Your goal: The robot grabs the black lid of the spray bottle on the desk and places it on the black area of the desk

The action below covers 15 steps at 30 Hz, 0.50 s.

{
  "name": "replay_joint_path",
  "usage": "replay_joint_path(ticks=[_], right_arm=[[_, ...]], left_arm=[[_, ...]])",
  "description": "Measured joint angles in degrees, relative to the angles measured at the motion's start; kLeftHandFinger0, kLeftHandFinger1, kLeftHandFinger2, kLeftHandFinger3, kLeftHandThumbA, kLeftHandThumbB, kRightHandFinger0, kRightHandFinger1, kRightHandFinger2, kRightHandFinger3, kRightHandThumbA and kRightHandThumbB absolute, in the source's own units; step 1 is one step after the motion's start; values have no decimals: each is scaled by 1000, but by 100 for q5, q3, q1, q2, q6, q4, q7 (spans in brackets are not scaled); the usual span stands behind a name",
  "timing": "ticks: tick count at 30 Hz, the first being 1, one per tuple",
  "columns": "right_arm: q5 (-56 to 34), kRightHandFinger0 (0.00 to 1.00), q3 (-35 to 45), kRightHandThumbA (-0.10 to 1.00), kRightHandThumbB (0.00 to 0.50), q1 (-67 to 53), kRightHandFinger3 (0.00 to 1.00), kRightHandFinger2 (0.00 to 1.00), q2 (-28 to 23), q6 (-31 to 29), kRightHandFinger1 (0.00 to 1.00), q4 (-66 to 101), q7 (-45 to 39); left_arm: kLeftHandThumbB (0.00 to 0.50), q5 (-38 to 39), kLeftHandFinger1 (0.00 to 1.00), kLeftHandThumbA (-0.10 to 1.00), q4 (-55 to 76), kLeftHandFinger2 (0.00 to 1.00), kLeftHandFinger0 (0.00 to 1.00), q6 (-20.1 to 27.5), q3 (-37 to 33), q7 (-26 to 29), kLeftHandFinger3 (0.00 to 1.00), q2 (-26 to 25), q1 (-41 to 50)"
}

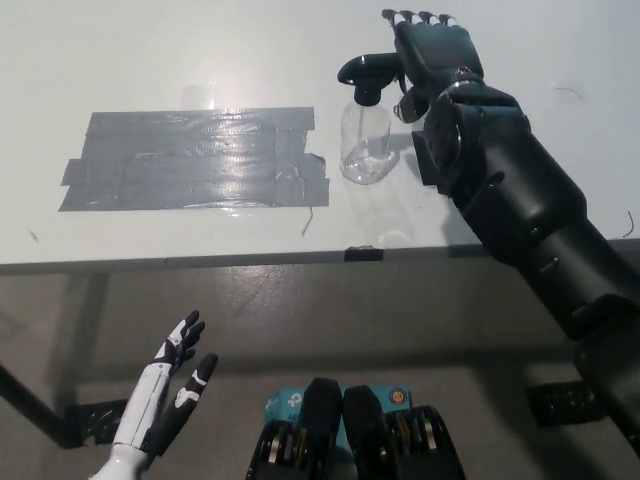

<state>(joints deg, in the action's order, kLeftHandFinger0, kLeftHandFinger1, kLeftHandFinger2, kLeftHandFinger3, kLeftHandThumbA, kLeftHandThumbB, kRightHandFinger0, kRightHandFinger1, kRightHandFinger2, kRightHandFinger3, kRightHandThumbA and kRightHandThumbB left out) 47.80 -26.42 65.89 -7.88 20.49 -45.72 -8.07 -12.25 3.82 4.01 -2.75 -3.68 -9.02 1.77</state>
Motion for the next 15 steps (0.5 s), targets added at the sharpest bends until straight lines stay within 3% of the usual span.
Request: replay_joint_path(ticks=[15], right_arm=[[-4,1000,-30,798,494,161,1000,1000,18,-8,1000,-261,100]], left_arm=[[35,-53,1000,933,10,1000,1000,-3,-8,-1,1000,-27,-8]])
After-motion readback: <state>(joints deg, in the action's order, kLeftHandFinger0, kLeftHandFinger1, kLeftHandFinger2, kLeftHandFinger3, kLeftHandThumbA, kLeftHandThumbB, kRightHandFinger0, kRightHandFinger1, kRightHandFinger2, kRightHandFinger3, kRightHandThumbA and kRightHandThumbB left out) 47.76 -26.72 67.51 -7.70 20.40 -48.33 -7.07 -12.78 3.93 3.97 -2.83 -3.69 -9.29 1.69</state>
